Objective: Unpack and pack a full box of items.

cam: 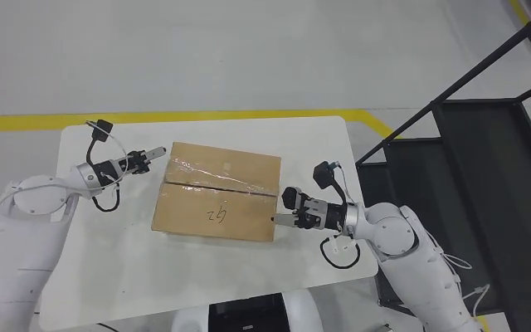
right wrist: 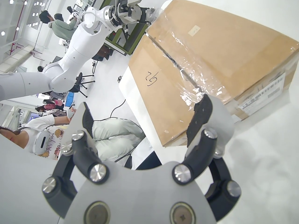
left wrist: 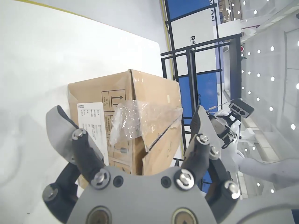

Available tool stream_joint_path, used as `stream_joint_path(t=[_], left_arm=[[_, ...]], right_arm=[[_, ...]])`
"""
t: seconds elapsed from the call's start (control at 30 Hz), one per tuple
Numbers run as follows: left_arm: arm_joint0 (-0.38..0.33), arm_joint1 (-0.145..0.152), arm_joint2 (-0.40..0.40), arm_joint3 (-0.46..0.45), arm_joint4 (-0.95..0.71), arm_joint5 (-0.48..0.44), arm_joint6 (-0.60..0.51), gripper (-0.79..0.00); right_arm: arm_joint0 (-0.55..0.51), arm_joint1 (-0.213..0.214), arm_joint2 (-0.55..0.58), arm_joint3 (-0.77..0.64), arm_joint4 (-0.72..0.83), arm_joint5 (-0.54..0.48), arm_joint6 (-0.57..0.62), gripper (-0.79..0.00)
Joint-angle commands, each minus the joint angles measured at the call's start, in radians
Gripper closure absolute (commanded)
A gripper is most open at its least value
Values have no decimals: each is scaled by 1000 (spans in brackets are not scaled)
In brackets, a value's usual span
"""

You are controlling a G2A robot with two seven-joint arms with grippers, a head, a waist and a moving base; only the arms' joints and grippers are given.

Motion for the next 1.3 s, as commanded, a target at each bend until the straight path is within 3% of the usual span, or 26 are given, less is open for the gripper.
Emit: stream_joint_path(t=[0.0,0.03,0.13,0.53,0.9,1.27], left_arm=[[-13,-3,10,15,-13,1,-13,-317],[-19,-4,13,21,-17,0,-18,-206],[-31,-6,23,38,-11,-9,-23,0],[-31,-5,16,15,-25,-9,-44,0],[22,7,-39,-112,-122,44,-96,0],[-17,-12,24,-242,-289,116,-131,0]], right_arm=[[-1,2,1,-2,3,-1,0,-785],[-2,3,1,-2,5,-1,-1,-785],[-3,5,0,-1,9,0,0,-785],[2,15,-10,-13,15,4,1,-785],[6,20,-41,-15,-9,20,-7,-785],[35,16,-135,22,-74,48,-36,-785]])
